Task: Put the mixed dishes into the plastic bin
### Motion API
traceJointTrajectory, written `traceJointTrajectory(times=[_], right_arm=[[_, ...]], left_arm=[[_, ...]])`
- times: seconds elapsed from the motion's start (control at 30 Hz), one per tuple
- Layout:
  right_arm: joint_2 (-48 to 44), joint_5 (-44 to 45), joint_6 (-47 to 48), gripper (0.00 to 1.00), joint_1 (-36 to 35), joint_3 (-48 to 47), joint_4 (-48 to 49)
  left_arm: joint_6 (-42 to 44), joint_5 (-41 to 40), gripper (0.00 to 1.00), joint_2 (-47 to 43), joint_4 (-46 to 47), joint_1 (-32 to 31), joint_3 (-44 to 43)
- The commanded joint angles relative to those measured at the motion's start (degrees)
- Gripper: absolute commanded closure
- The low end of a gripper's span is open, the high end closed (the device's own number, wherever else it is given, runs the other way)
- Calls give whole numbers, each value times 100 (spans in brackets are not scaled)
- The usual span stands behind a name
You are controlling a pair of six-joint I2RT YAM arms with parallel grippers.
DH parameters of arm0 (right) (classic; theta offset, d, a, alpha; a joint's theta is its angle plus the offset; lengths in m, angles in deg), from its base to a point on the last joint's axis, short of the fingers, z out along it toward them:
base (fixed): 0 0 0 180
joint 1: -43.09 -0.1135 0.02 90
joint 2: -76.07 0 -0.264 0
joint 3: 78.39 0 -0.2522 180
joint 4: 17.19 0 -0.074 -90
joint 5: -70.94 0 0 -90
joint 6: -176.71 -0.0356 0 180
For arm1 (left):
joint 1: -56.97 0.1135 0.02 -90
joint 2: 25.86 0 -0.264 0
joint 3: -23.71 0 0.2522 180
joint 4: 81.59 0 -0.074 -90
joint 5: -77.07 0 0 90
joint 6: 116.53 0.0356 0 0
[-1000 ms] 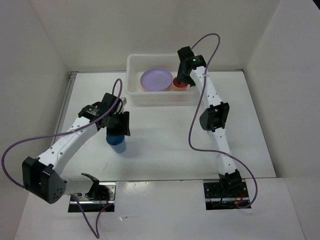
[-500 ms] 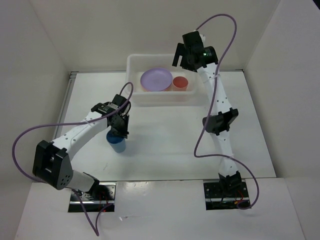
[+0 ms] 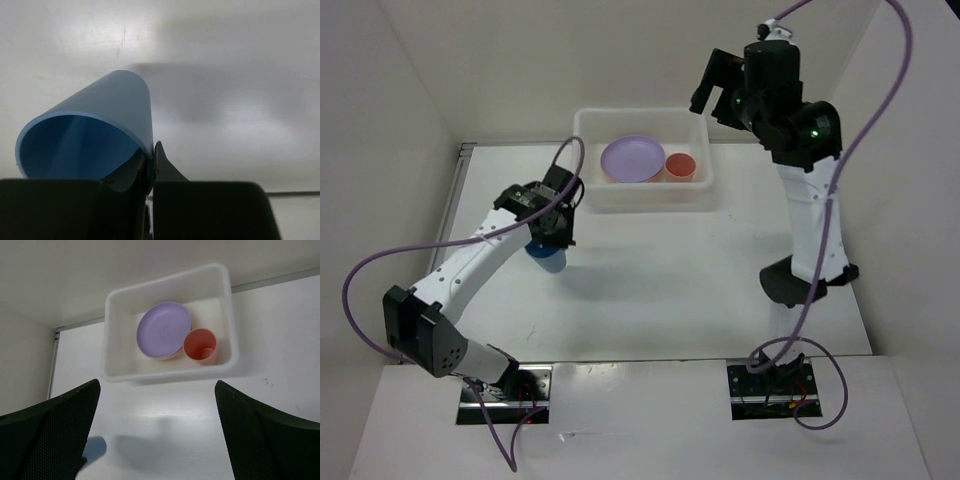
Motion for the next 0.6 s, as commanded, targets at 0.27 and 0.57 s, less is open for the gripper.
traceJointTrajectory(times=[0.27,0.57], right_arm=[[-2710,661,-58,0,18,4071,749],[-4470,-324,-119,0,493,7099,1708]], left_arm=[[754,-727,100,2322,-927,-29,-5659],[1063,-533,100,4673,-665,112,-8792]])
